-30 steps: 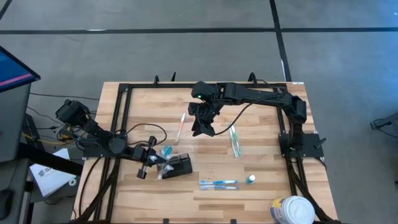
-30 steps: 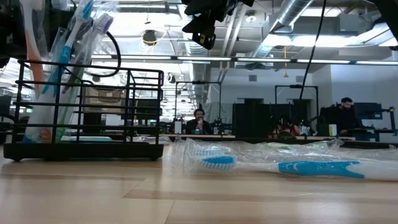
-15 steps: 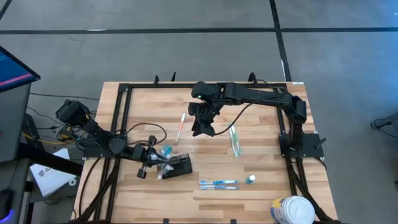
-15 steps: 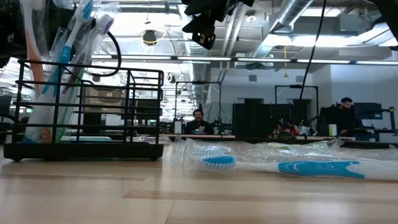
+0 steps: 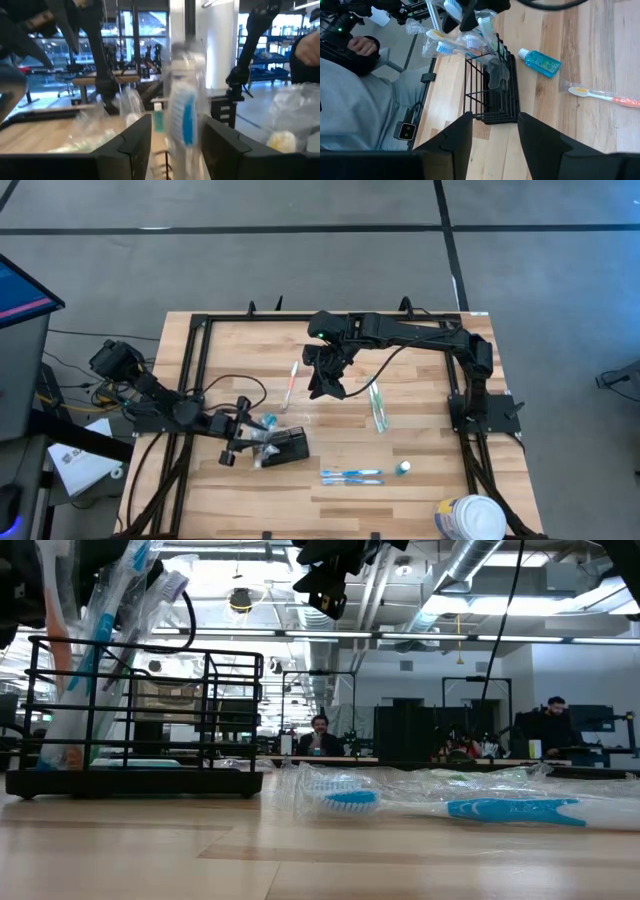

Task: Pick & Place toothbrushing station
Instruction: Put the white blue toothbrush into the black toothbrush rack, then put the mouthwash into the black toothbrush rack

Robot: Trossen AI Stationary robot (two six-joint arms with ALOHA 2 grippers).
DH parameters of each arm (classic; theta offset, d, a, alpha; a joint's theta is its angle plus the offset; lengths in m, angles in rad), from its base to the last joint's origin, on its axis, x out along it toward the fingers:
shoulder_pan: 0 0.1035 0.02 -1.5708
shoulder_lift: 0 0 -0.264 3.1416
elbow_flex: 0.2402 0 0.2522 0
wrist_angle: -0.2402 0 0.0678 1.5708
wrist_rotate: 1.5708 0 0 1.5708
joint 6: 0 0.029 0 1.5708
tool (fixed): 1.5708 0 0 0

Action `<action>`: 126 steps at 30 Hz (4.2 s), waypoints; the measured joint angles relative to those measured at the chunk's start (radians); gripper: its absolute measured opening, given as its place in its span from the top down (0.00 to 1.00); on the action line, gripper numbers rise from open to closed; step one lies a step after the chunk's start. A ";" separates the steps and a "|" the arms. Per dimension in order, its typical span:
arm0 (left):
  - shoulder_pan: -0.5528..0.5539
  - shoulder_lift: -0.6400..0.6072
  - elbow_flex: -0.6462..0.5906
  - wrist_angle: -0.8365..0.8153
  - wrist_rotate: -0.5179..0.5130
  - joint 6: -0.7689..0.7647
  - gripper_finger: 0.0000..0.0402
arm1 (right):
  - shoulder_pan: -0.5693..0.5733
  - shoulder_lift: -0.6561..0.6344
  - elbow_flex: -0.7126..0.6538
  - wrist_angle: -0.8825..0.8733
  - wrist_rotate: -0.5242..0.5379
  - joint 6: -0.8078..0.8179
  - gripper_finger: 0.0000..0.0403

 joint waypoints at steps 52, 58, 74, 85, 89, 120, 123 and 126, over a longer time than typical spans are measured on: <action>-0.039 -0.105 0.000 -0.110 -0.031 0.005 0.90 | 0.013 0.000 0.000 -0.023 0.000 -0.019 0.63; -0.039 -0.127 0.000 -0.105 -0.031 0.005 0.86 | 0.013 0.000 0.000 -0.023 0.000 -0.019 0.63; -0.039 -0.125 0.000 -0.115 -0.029 -0.017 0.74 | 0.013 0.000 0.000 -0.023 0.000 -0.019 0.63; -0.039 -0.151 0.000 -0.043 -0.032 -0.014 0.63 | 0.013 0.000 0.000 -0.023 0.000 -0.026 0.62; -0.034 -0.219 0.000 -0.036 -0.042 -0.013 0.60 | 0.013 0.000 0.000 -0.023 0.000 -0.027 0.63; 0.105 -0.433 0.000 -0.067 -0.061 0.047 0.65 | 0.226 0.003 -0.183 -0.167 0.284 0.150 0.71; 0.105 -0.433 0.000 -0.065 -0.061 0.047 0.65 | 0.261 0.003 -0.210 -0.194 0.359 0.166 0.71; 0.105 -0.433 0.000 -0.065 -0.061 0.047 0.65 | 0.289 0.003 -0.239 -0.202 0.395 0.166 0.71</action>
